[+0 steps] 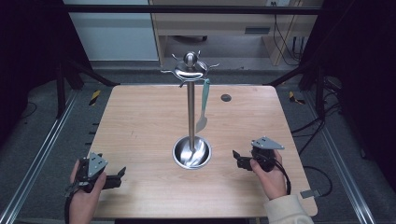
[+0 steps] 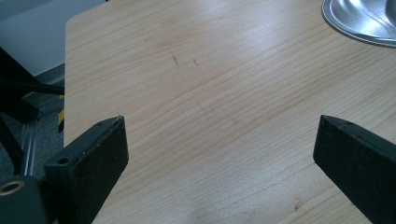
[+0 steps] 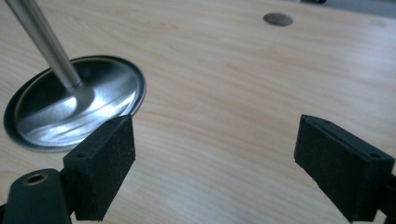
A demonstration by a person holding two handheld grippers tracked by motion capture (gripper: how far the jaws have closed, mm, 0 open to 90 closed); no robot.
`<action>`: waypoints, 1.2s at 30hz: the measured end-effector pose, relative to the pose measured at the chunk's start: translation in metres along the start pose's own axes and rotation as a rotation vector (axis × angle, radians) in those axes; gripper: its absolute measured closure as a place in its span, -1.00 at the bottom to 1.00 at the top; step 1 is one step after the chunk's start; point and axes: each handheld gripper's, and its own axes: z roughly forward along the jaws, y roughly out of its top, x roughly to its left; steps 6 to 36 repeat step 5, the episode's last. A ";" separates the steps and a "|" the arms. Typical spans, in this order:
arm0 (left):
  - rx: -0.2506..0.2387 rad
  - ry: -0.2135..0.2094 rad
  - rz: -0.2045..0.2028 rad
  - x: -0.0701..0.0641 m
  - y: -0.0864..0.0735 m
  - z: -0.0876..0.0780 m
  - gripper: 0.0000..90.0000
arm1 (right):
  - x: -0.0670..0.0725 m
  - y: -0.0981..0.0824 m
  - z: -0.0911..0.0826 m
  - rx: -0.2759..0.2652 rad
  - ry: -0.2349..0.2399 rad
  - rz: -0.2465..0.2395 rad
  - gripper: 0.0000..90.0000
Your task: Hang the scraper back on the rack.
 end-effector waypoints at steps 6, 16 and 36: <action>0.002 -0.003 0.014 -0.002 0.002 0.001 -0.94 | -0.004 -0.007 0.003 0.046 0.006 0.029 -0.71; 0.002 -0.003 0.014 -0.002 0.002 0.001 -0.94 | -0.004 -0.007 0.003 0.046 0.006 0.029 -0.71; 0.002 -0.003 0.014 -0.002 0.002 0.001 -0.94 | -0.004 -0.007 0.003 0.046 0.006 0.029 -0.71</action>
